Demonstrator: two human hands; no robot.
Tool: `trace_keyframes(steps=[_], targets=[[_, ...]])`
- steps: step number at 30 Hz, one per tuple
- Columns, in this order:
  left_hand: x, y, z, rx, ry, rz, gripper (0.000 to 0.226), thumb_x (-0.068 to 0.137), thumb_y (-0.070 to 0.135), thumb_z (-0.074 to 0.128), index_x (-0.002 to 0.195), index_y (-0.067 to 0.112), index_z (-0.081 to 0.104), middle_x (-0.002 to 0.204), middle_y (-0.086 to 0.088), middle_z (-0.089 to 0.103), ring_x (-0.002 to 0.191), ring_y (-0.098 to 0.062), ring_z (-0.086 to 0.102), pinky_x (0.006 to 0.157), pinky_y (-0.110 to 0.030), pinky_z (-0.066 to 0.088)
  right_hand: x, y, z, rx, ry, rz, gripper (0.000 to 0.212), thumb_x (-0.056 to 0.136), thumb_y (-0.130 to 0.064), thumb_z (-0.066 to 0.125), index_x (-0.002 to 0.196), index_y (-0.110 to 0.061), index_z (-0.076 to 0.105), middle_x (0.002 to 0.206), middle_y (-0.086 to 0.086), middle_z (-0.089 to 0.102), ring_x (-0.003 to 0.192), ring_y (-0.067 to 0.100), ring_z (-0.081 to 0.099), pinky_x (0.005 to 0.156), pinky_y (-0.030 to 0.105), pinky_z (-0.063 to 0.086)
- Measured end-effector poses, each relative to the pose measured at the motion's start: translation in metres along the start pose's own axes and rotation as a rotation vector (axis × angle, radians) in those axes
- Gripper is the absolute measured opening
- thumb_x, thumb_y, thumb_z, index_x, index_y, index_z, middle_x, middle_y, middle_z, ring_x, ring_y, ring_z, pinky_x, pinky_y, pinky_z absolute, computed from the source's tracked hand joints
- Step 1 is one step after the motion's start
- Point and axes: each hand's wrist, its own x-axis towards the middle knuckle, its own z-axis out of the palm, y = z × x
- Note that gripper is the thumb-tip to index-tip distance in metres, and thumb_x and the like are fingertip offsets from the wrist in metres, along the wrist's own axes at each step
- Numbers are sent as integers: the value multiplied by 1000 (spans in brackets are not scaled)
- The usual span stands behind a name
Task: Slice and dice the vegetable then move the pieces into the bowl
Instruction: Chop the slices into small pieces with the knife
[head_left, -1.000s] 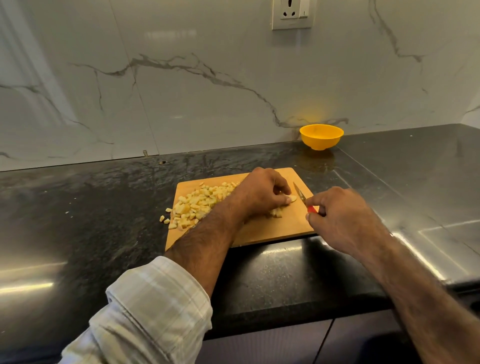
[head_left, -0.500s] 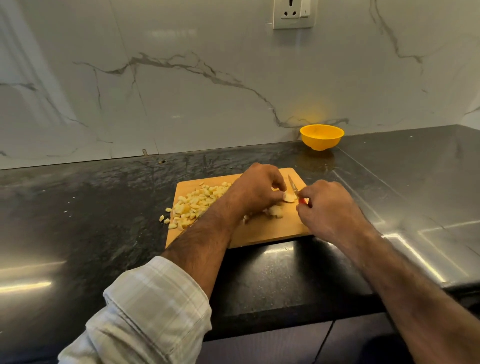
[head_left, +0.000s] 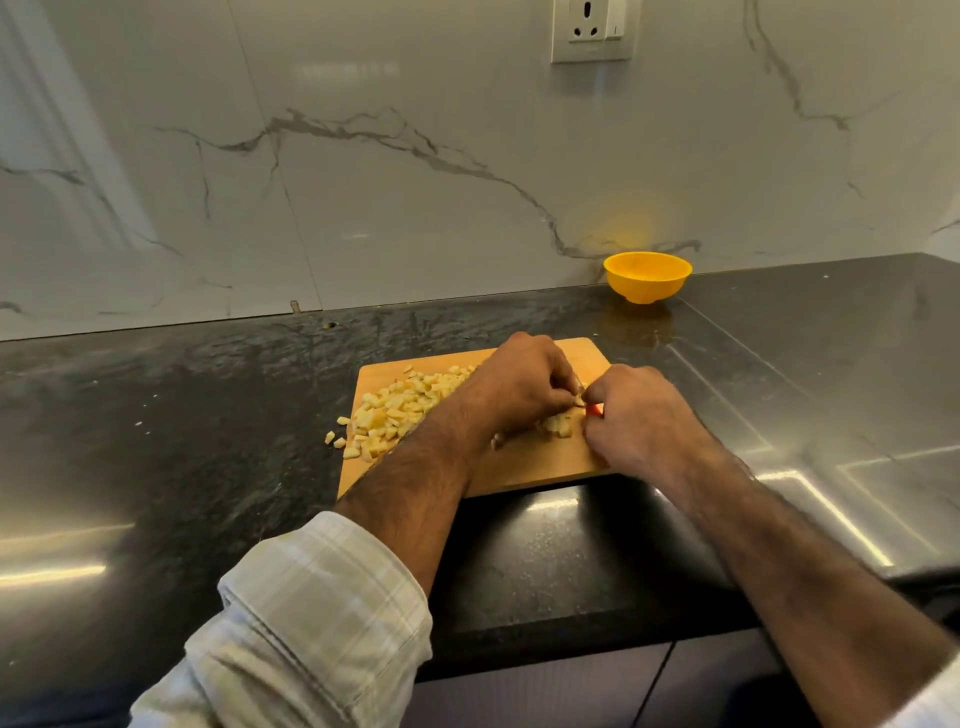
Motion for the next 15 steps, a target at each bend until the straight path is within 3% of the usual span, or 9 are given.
trace_keyframes(steps=[6, 9, 11, 15], targets=[[-2, -5, -6, 68, 40, -13, 15, 93, 18, 78, 104, 26, 82, 104, 10, 75, 99, -7, 67, 94, -37, 61, -21, 14, -3, 82, 74, -30, 33, 93, -35, 67, 125, -31, 74, 110, -2, 71, 94, 17, 62, 70, 29, 47], [0, -4, -3, 135, 45, 4, 18, 92, 23, 77, 107, 32, 79, 99, 16, 75, 100, -5, 66, 109, -47, 47, -16, 8, 5, 40, 7, 4, 35, 92, -32, 69, 126, -31, 72, 112, -2, 68, 93, 17, 60, 66, 26, 44], [1, -4, -4, 175, 56, -14, 23, 93, 25, 75, 115, 33, 74, 99, 17, 75, 101, -4, 66, 110, -48, 37, -12, 3, 6, 30, -37, 20, 36, 92, -30, 71, 128, -30, 70, 113, -2, 66, 93, 16, 59, 65, 24, 44], [2, -3, -3, 191, 38, -30, 31, 92, 25, 75, 121, 33, 67, 98, 18, 76, 106, -7, 64, 109, -49, 34, -3, -2, 2, -4, -85, 24, 26, 93, -26, 69, 119, -24, 72, 99, -2, 62, 85, 14, 57, 60, 24, 44]])
